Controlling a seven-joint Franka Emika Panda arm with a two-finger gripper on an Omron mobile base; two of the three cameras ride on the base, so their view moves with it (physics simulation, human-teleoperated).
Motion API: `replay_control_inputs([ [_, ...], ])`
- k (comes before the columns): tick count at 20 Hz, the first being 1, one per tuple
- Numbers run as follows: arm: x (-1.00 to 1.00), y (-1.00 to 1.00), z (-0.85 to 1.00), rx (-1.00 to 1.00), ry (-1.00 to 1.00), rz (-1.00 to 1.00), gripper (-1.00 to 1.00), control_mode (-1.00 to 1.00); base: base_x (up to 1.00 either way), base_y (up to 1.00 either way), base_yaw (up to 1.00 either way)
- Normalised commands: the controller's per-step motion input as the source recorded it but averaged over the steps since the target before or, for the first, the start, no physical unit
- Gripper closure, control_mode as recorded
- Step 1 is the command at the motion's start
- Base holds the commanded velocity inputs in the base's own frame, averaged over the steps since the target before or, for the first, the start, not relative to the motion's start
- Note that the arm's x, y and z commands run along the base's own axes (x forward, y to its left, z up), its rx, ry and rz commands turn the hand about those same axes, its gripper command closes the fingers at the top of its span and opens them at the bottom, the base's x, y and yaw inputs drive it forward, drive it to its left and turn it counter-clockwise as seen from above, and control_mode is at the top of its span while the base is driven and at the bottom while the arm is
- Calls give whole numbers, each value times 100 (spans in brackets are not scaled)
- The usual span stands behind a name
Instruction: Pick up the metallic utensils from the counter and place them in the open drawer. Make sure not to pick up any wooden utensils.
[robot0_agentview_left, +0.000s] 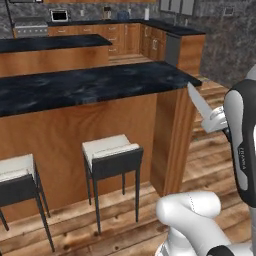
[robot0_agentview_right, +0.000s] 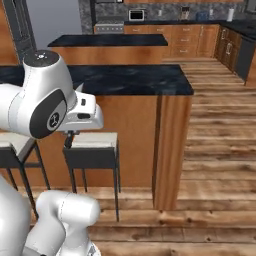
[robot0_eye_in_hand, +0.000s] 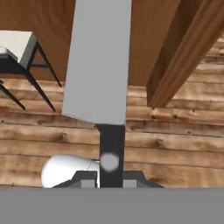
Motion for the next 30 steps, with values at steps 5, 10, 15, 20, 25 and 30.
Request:
replay_control_inputs([
  [5,0,0,0,0,0,0,100,100,1,-100,28],
  [10,0,0,0,0,0,0,100,100,13,-100,35],
  [15,0,0,0,0,0,0,100,100,22,-100,40],
  [20,0,0,0,0,0,0,100,100,27,-100,48],
  [25,0,0,0,0,0,0,100,100,26,-100,52],
  [30,0,0,0,0,0,0,100,100,24,-100,51],
])
